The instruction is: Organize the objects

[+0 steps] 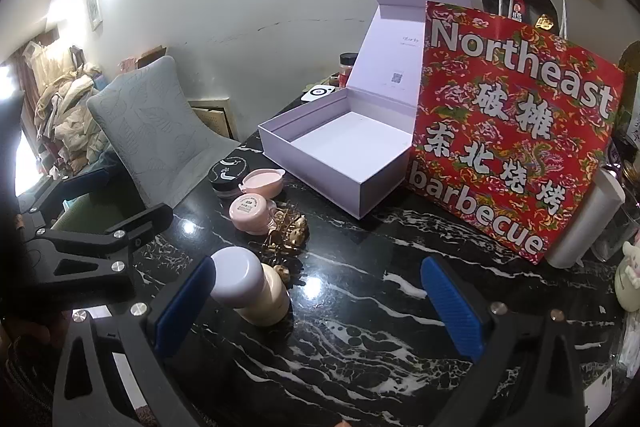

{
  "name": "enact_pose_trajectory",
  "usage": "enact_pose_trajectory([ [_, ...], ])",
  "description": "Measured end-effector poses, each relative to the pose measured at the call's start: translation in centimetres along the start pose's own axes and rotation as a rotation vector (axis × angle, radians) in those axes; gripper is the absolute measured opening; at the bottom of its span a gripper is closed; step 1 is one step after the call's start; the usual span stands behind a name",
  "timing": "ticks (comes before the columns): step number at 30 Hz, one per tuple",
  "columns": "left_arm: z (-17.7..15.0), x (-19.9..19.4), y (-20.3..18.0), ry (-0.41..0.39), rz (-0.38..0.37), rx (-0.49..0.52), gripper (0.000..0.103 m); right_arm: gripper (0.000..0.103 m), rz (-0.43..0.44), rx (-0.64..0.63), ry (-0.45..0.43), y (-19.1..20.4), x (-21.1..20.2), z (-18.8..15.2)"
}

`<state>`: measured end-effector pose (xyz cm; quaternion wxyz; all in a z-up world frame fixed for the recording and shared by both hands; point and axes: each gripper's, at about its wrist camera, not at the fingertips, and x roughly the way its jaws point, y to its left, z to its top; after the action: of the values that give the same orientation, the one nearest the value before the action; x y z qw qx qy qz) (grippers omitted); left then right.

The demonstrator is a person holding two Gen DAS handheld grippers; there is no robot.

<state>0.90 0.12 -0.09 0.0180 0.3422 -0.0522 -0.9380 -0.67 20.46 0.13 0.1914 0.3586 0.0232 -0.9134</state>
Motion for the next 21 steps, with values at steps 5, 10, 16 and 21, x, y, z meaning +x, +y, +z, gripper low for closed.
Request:
enact_pose_trajectory([
  [5, -0.26, 0.08, 0.2, 0.0, -0.002, -0.008, 0.103, 0.103, 0.001, -0.002, 0.0, 0.11, 0.07, -0.07],
  [10, -0.28, 0.11, 0.49, 0.002, 0.001, -0.014, 0.103, 0.103, 0.005, -0.006, 0.005, 0.28, 0.23, -0.02],
  [16, -0.25, 0.32, 0.71, 0.01, 0.006, -0.019, 0.103, 0.103, 0.008, -0.012, 0.011, 0.43, 0.38, -0.03],
  [21, -0.25, 0.35, 0.66, 0.011, 0.002, -0.02, 0.103, 0.103, 0.009, -0.012, 0.014, 0.33, 0.42, -0.02],
])
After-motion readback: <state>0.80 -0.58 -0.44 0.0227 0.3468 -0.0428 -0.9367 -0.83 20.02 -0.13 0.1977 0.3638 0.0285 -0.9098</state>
